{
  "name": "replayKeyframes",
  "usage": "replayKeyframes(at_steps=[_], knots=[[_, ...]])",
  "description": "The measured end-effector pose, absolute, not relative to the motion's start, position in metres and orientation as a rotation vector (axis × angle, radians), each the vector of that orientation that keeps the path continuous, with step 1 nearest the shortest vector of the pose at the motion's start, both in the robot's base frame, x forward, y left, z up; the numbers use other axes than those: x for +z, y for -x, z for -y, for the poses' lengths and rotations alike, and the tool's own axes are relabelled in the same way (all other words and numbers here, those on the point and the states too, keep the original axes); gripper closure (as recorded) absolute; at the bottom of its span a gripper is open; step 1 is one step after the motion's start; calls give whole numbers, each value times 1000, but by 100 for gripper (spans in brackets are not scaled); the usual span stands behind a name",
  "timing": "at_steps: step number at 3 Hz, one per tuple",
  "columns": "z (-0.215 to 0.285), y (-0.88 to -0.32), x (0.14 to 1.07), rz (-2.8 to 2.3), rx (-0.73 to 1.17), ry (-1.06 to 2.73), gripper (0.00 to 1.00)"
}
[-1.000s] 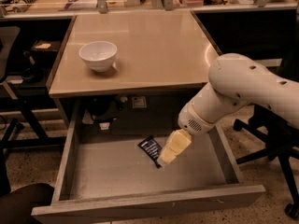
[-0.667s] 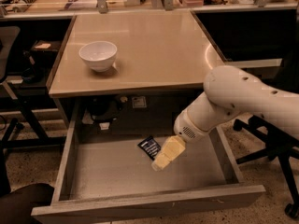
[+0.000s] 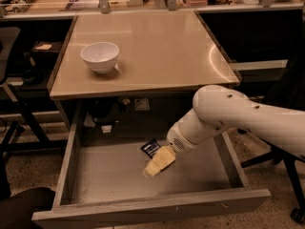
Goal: Pick rxbar blueberry from top drawer and place on counter
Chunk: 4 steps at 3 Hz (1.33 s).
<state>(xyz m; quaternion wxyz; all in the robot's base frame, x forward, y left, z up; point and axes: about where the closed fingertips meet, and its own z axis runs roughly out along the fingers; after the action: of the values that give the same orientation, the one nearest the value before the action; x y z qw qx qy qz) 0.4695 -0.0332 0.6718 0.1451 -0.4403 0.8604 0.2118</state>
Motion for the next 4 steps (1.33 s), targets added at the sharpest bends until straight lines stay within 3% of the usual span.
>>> replayKeyframes(at_steps=[4], knots=[[12, -477, 627, -2512, 707, 1106, 0]])
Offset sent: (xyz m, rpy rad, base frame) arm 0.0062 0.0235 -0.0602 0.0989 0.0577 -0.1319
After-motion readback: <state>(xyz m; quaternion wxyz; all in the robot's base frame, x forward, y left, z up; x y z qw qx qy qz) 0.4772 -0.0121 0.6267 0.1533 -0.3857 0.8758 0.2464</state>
